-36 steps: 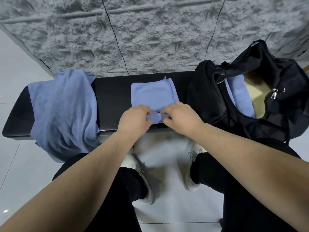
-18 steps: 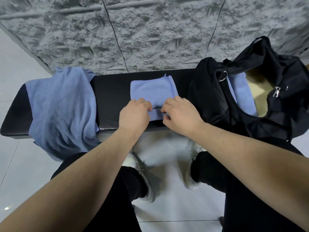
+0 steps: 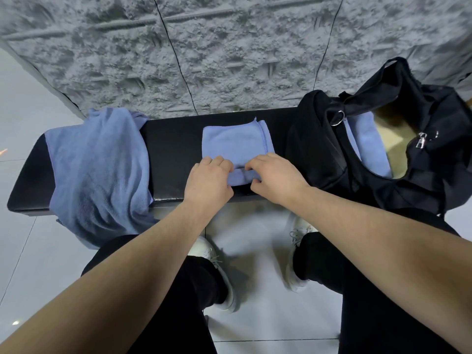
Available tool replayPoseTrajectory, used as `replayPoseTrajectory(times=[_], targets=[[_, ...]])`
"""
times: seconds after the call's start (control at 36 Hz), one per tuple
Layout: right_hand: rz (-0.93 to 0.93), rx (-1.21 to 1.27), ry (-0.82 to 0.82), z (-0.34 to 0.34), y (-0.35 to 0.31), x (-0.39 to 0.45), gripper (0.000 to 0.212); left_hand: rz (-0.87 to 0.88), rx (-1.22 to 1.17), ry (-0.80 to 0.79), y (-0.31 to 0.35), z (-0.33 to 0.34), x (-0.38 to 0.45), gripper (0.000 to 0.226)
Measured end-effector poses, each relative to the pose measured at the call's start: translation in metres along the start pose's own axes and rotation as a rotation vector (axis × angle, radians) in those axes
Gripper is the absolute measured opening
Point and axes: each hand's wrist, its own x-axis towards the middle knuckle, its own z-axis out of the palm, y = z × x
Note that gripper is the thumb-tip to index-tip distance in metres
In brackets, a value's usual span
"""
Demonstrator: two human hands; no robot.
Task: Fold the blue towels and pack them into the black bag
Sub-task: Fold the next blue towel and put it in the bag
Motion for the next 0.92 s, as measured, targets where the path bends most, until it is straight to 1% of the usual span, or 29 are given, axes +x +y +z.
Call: replayPoseTrajectory(times=[0.11, 0.22, 0.28, 0.36, 0.44, 0.56, 0.61, 0.69, 0.75, 0.78, 0.83, 0.92], targets=[[0.023, 0.024, -0.066, -0.004, 0.0, -0.003, 0.031, -0.004, 0.028, -0.01, 0.002, -0.004, -0.001, 0.033], [0.015, 0.031, -0.089, -0.005, 0.0, -0.007, 0.026, -0.001, 0.057, -0.054, 0.004, -0.007, -0.003, 0.03], [0.014, 0.041, -0.097, -0.005, 0.0, -0.007, 0.022, -0.018, 0.055, -0.075, 0.005, -0.009, -0.004, 0.023], [0.024, 0.053, -0.134, -0.006, -0.001, -0.006, 0.023, -0.044, 0.095, -0.097, 0.005, -0.011, -0.005, 0.006], [0.048, 0.085, -0.152, -0.006, -0.001, -0.005, 0.023, -0.042, 0.126, -0.088, 0.005, -0.011, -0.004, 0.02], [0.065, 0.077, -0.151, -0.007, -0.001, -0.002, 0.012, -0.047, 0.089, -0.097, 0.004, -0.011, 0.0, 0.03], [0.069, 0.045, -0.144, -0.008, -0.002, -0.001, 0.016, -0.05, 0.067, -0.101, 0.004, -0.01, 0.003, 0.036], [0.061, -0.003, -0.094, -0.006, -0.002, 0.0, 0.017, -0.06, 0.047, -0.109, 0.004, -0.009, 0.007, 0.031], [0.044, -0.012, -0.036, -0.004, -0.001, 0.0, 0.031, -0.071, 0.036, -0.118, 0.003, -0.007, 0.009, 0.027], [0.018, -0.007, 0.004, -0.004, -0.001, -0.001, 0.037, -0.073, 0.024, -0.123, 0.003, -0.006, 0.01, 0.022], [-0.05, -0.021, 0.052, -0.004, -0.001, -0.001, 0.038, -0.086, 0.005, -0.128, 0.001, -0.004, 0.014, 0.01], [-0.098, -0.081, 0.031, -0.006, -0.002, -0.001, 0.038, -0.128, -0.074, -0.114, -0.002, 0.0, 0.017, 0.023]])
